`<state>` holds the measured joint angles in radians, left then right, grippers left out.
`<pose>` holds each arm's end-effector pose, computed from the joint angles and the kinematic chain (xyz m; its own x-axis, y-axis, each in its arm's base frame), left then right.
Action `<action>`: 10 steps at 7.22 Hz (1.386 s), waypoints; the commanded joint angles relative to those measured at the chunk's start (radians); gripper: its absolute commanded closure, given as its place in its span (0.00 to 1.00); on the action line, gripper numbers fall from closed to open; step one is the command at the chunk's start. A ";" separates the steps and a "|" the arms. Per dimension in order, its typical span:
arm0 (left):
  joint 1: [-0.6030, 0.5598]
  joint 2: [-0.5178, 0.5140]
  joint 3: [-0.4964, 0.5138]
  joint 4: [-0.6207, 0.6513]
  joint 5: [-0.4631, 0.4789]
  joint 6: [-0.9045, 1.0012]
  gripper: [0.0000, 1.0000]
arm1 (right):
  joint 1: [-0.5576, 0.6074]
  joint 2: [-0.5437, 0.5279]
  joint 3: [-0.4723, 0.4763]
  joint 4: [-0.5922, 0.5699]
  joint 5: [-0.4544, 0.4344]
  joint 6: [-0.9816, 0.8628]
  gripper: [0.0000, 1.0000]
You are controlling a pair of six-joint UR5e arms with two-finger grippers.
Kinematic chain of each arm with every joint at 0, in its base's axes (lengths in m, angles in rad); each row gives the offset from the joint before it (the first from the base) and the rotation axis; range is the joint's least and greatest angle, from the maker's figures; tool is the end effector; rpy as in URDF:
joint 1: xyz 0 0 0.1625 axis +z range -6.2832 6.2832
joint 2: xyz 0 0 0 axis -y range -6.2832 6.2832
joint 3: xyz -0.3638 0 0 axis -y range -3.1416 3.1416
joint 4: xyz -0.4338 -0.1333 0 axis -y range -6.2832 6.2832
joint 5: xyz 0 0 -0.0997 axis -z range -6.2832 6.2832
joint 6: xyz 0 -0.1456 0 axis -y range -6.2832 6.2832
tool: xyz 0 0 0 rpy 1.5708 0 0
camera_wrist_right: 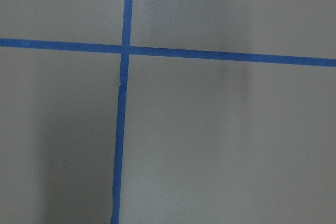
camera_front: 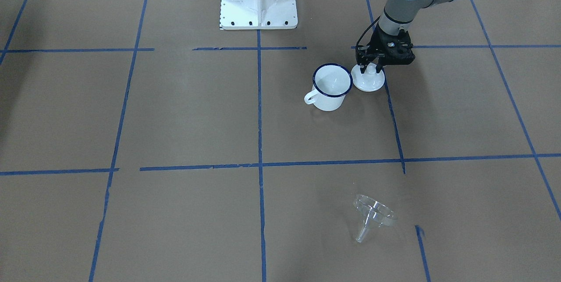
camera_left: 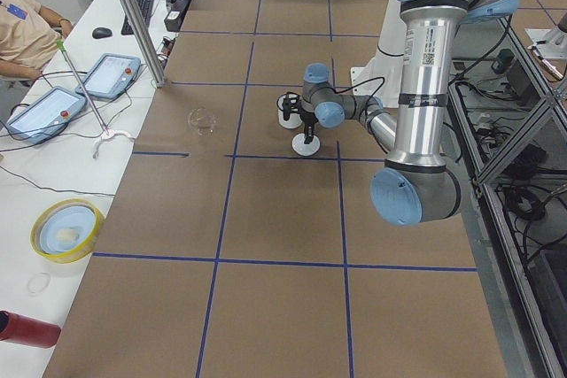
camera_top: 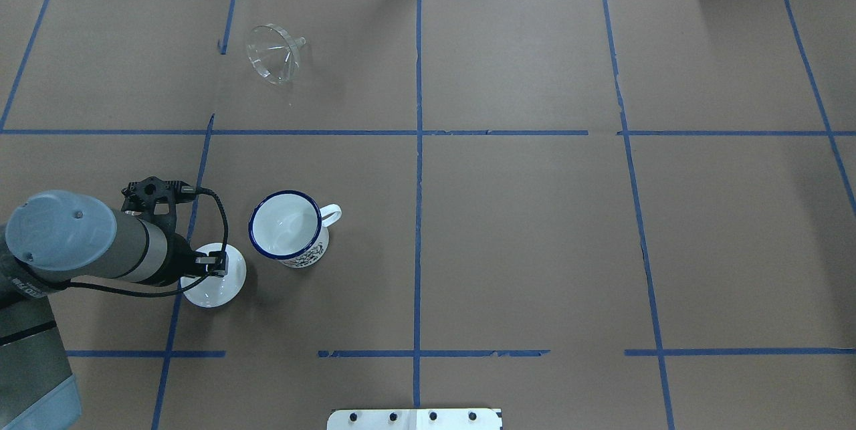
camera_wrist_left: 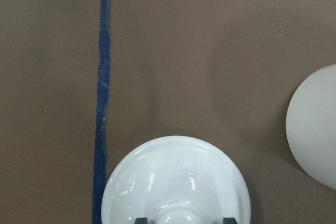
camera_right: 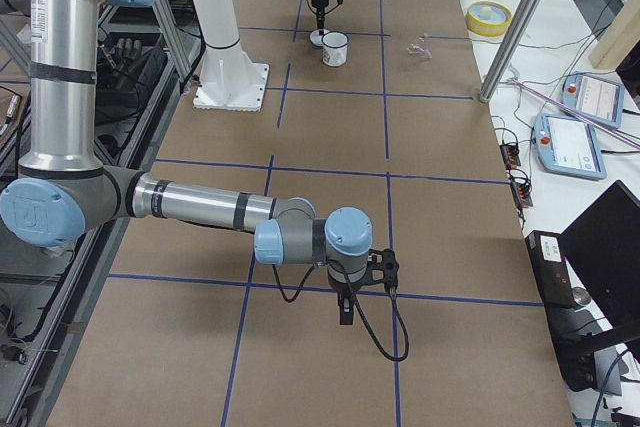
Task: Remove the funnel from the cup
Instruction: 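Close the left gripper on the lid knob and lift the lid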
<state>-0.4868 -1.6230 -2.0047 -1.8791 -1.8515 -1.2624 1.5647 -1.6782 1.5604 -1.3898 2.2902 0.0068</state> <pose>0.4622 -0.3498 0.3500 0.6735 -0.0265 -0.7387 0.0739 0.9968 0.0316 0.0343 -0.4984 0.6782 0.7520 -0.0394 0.6580 0.0010 0.9983 0.0587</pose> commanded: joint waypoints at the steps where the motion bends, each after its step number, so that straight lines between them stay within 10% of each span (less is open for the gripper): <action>1: -0.003 0.000 0.000 0.000 0.000 0.000 0.60 | 0.000 0.000 0.000 0.000 0.000 -0.001 0.00; 3: -0.006 0.002 -0.008 0.002 0.000 0.000 1.00 | 0.000 0.000 0.000 0.000 0.000 -0.001 0.00; 7: -0.095 0.012 -0.320 0.299 -0.021 0.006 1.00 | 0.000 0.000 0.000 0.000 0.000 -0.001 0.00; 10: -0.113 -0.361 -0.223 0.587 -0.049 -0.003 1.00 | 0.000 0.000 0.001 0.000 0.000 0.001 0.00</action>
<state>-0.5963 -1.8280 -2.2947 -1.3918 -1.8953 -1.2631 1.5647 -1.6781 1.5603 -1.3898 2.2902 0.0064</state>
